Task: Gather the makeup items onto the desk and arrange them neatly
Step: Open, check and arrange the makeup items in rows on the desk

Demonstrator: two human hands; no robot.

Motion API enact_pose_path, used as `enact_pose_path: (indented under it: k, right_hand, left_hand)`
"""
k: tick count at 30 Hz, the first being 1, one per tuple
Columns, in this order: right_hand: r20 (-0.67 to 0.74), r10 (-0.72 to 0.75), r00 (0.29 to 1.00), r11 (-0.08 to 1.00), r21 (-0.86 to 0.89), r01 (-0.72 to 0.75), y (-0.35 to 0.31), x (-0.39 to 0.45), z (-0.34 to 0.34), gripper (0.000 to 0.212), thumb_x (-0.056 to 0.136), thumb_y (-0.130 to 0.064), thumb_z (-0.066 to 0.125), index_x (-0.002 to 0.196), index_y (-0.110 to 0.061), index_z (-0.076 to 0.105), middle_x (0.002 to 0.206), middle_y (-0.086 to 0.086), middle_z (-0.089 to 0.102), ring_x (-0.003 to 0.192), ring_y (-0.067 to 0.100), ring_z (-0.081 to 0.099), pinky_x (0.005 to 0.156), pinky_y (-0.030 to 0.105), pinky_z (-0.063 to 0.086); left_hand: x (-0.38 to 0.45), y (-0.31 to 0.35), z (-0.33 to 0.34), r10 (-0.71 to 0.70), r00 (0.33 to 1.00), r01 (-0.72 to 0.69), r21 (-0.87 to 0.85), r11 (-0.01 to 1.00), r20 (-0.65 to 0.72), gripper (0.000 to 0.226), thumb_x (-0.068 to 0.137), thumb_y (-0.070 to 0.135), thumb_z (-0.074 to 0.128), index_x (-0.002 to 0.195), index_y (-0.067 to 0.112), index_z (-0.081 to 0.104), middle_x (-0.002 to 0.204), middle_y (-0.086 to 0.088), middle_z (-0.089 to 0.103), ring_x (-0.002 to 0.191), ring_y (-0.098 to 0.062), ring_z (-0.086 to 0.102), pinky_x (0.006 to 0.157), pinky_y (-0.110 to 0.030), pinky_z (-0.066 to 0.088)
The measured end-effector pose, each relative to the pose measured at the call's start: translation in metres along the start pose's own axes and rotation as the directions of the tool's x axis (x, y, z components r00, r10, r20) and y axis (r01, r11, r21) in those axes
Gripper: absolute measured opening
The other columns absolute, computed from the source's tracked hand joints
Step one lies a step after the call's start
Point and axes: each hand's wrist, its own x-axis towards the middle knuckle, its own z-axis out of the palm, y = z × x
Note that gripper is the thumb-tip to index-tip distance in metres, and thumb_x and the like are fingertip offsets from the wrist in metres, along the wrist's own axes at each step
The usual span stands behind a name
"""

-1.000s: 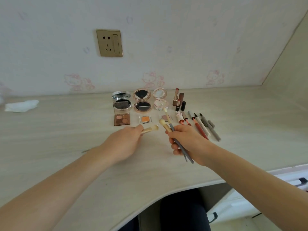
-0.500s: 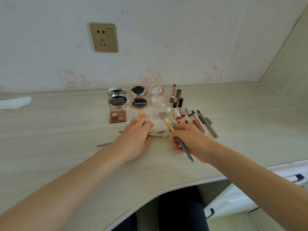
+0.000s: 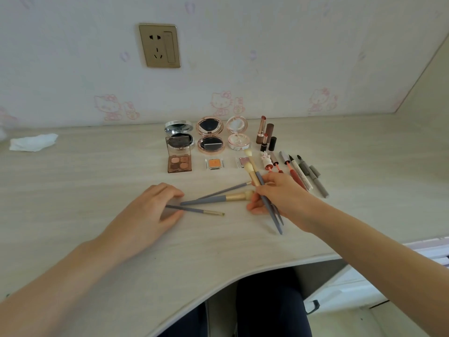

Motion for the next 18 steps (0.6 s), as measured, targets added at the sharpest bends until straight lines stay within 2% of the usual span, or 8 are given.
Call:
enact_pose_path:
  k: [3, 5, 7, 10, 13, 15, 18]
  right_hand:
    - [0.007, 0.007, 1.0, 1.0, -0.004, -0.007, -0.002, 0.001, 0.002, 0.016, 0.097, -0.005, 0.048, 0.112, -0.009, 0.053, 0.081, 0.011, 0.066, 0.078, 0.023, 0.07, 0.083, 0.038, 0.058]
    - [0.007, 0.012, 1.0, 1.0, 0.005, -0.012, -0.003, 0.001, 0.003, 0.017, 0.096, -0.004, 0.049, 0.112, -0.009, 0.053, 0.082, 0.011, 0.066, 0.079, 0.023, 0.07, 0.083, 0.037, 0.058]
    - [0.005, 0.019, 1.0, 1.0, -0.007, -0.019, -0.003, 0.001, 0.004, 0.017, 0.096, -0.004, 0.049, 0.112, -0.008, 0.054, 0.083, 0.011, 0.067, 0.079, 0.023, 0.07, 0.081, 0.036, 0.058]
    - [0.001, 0.02, 1.0, 1.0, -0.006, -0.02, -0.003, 0.002, 0.003, 0.015, 0.096, -0.005, 0.05, 0.11, -0.008, 0.055, 0.081, 0.011, 0.067, 0.078, 0.023, 0.07, 0.082, 0.037, 0.058]
    - [-0.017, -0.016, 1.0, 0.999, -0.037, 0.015, -0.003, 0.001, 0.001, 0.012, 0.096, -0.003, 0.049, 0.105, -0.008, 0.056, 0.079, 0.011, 0.067, 0.071, 0.022, 0.068, 0.079, 0.037, 0.059]
    - [-0.049, -0.056, 0.997, 0.995, -0.08, 0.052, -0.005, 0.0, -0.003, 0.011, 0.095, -0.002, 0.048, 0.098, -0.008, 0.057, 0.075, 0.01, 0.064, 0.063, 0.019, 0.062, 0.071, 0.034, 0.058]
    - [-0.075, -0.075, 0.994, 0.993, -0.099, 0.067, -0.008, -0.003, -0.009, 0.012, 0.095, -0.003, 0.048, 0.092, -0.008, 0.058, 0.07, 0.009, 0.06, 0.058, 0.017, 0.056, 0.057, 0.028, 0.052]
  left_hand:
    - [-0.002, 0.002, 0.003, 0.076, 0.996, -0.075, 0.024, 0.997, -0.055, 0.014, 0.084, 0.018, 0.069, 0.097, 0.022, 0.063, 0.104, 0.013, 0.056, 0.098, -0.005, 0.051, 0.084, -0.021, 0.042]
    - [-0.001, 0.007, 0.005, 0.137, 0.986, -0.132, 0.057, 0.99, -0.09, 0.008, 0.081, 0.014, 0.071, 0.085, 0.019, 0.065, 0.102, 0.009, 0.058, 0.098, -0.007, 0.051, 0.08, -0.028, 0.049]
    - [0.002, 0.012, 0.008, 0.184, 0.978, -0.177, 0.079, 0.981, -0.097, 0.004, 0.082, 0.016, 0.069, 0.082, 0.018, 0.066, 0.106, 0.007, 0.058, 0.104, -0.009, 0.051, 0.079, -0.031, 0.052]
    - [0.009, 0.021, 0.014, 0.243, 0.967, -0.237, 0.081, 0.968, -0.076, 0.004, 0.083, 0.018, 0.068, 0.081, 0.018, 0.065, 0.115, 0.005, 0.057, 0.111, -0.011, 0.05, 0.084, -0.026, 0.048]
    - [0.02, 0.035, 0.022, 0.261, 0.963, -0.258, 0.056, 0.964, -0.062, 0.005, 0.086, 0.019, 0.065, 0.081, 0.017, 0.063, 0.124, 0.003, 0.055, 0.116, -0.008, 0.049, 0.086, -0.024, 0.049]
    - [0.029, 0.041, 0.027, 0.258, 0.964, -0.256, 0.039, 0.966, -0.06, 0.003, 0.088, 0.019, 0.062, 0.087, 0.017, 0.063, 0.128, 0.004, 0.054, 0.119, -0.008, 0.047, 0.089, -0.026, 0.049]
    - [0.042, 0.051, 0.032, 0.227, 0.974, -0.227, -0.01, 0.974, -0.015, 0.024, 0.092, 0.022, 0.057, 0.116, 0.022, 0.054, 0.128, 0.009, 0.052, 0.118, -0.008, 0.046, 0.092, -0.029, 0.046]
